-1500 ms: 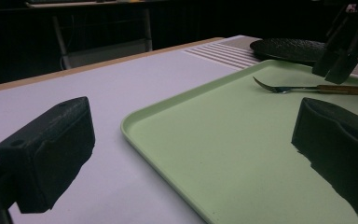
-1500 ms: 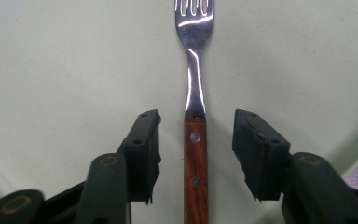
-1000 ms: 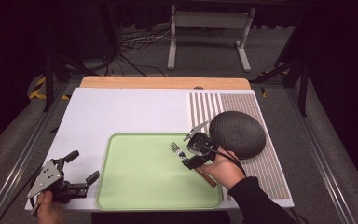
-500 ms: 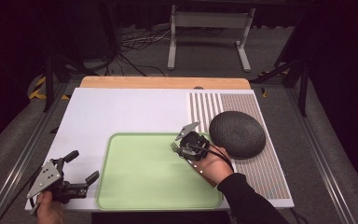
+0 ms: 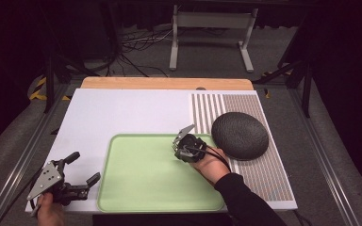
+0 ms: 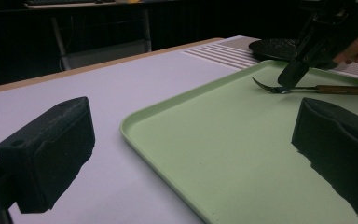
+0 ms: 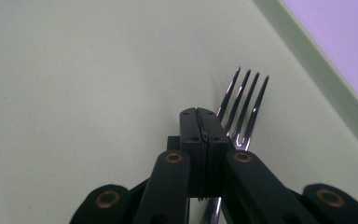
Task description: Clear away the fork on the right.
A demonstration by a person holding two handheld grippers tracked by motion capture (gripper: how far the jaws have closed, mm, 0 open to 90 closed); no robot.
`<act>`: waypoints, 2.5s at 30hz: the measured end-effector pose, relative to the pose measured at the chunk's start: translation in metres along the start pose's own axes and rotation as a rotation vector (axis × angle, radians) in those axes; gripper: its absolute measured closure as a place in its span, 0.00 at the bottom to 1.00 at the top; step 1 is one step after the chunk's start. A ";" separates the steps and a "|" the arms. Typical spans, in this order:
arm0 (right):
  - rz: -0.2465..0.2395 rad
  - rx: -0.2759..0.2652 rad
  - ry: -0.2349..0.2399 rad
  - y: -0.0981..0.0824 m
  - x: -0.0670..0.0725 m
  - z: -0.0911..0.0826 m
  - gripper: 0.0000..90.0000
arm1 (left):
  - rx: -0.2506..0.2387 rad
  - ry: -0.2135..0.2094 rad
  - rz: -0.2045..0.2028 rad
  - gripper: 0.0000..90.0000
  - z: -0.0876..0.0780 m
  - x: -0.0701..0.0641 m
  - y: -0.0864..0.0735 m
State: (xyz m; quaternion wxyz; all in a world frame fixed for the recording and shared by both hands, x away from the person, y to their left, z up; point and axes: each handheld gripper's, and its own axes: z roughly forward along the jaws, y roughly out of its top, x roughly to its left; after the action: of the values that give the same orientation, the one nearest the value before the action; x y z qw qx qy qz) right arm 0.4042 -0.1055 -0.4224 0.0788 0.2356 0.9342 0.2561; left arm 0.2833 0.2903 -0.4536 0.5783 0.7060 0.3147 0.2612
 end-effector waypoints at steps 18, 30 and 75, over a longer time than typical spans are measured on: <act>-0.013 -0.012 -0.007 0.004 -0.003 0.017 1.00 | 0.005 -0.005 0.003 0.00 0.000 0.000 0.000; -0.005 -0.015 -0.026 0.002 -0.008 0.016 1.00 | 0.006 -0.006 0.002 0.00 0.000 0.000 0.000; 0.155 -0.015 -0.135 -0.034 -0.057 -0.007 1.00 | 0.010 -0.003 0.004 0.00 0.000 0.001 0.000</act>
State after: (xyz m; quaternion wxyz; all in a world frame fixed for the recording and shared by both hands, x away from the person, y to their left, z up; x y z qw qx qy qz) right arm 0.4387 -0.1613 -0.4325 0.1234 0.3235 0.9037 0.2521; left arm 0.2840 0.2909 -0.4539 0.5748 0.7097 0.3137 0.2599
